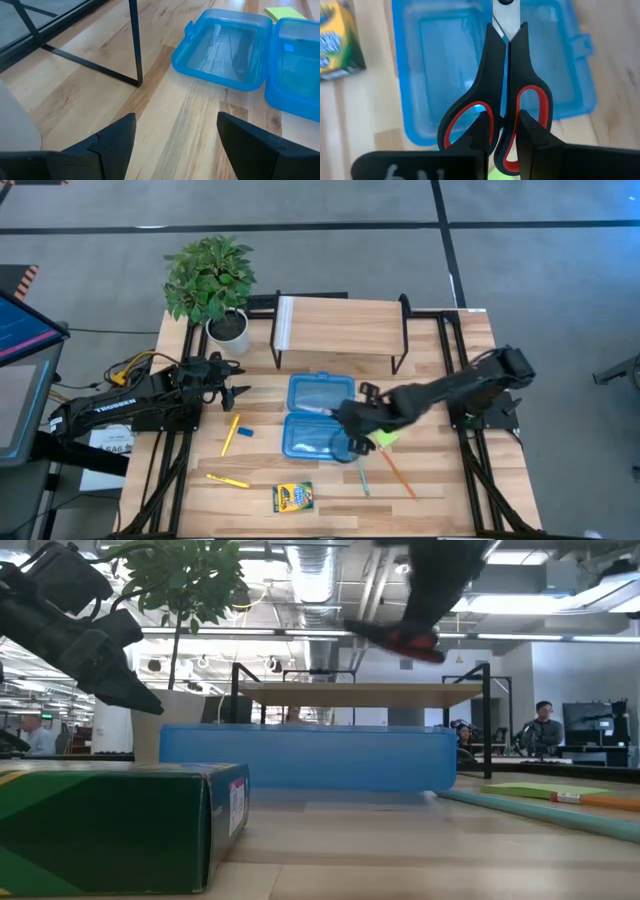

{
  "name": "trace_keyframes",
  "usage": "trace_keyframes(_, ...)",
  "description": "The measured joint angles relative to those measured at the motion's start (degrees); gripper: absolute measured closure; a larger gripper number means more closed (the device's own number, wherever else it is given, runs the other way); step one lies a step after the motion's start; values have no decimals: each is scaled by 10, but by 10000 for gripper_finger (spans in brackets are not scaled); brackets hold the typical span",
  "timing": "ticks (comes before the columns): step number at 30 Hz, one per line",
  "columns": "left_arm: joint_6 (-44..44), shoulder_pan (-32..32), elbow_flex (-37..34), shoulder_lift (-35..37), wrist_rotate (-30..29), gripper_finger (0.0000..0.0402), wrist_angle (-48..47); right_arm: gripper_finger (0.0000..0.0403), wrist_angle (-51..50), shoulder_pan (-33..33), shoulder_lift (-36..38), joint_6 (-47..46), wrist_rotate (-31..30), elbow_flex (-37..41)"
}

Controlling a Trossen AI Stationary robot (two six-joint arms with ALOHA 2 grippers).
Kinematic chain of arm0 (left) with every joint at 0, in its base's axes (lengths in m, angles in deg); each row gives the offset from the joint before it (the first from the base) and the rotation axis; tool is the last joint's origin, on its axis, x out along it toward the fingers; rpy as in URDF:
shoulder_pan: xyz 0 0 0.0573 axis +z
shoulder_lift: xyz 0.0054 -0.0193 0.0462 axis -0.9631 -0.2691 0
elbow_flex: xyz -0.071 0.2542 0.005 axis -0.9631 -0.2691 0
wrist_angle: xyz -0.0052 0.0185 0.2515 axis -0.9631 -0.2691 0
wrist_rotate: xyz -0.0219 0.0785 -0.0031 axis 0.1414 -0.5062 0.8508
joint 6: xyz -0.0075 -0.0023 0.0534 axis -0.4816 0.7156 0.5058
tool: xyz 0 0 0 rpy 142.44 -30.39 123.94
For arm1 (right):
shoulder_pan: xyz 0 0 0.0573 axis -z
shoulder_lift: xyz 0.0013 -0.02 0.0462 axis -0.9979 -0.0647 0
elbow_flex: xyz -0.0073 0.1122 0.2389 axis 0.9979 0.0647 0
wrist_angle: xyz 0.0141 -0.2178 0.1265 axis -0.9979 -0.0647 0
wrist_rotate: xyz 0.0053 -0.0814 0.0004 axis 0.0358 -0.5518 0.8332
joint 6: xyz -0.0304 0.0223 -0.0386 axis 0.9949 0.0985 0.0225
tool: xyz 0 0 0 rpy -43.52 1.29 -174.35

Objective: Pack school essentials
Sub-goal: Put the black scissors into the blue supply box

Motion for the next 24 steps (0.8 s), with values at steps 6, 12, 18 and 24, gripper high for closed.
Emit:
trace_keyframes(6,0,0,0,0,0,134,0,342,-1,32,-72,68,67,-18)
trace_keyframes(12,0,0,0,0,0,134,0,342,4,33,-119,105,77,-18)
trace_keyframes(18,0,0,0,0,0,134,0,342,33,33,-129,112,80,-18)
trace_keyframes(24,0,0,0,0,0,134,0,342,67,33,-129,113,97,-19)
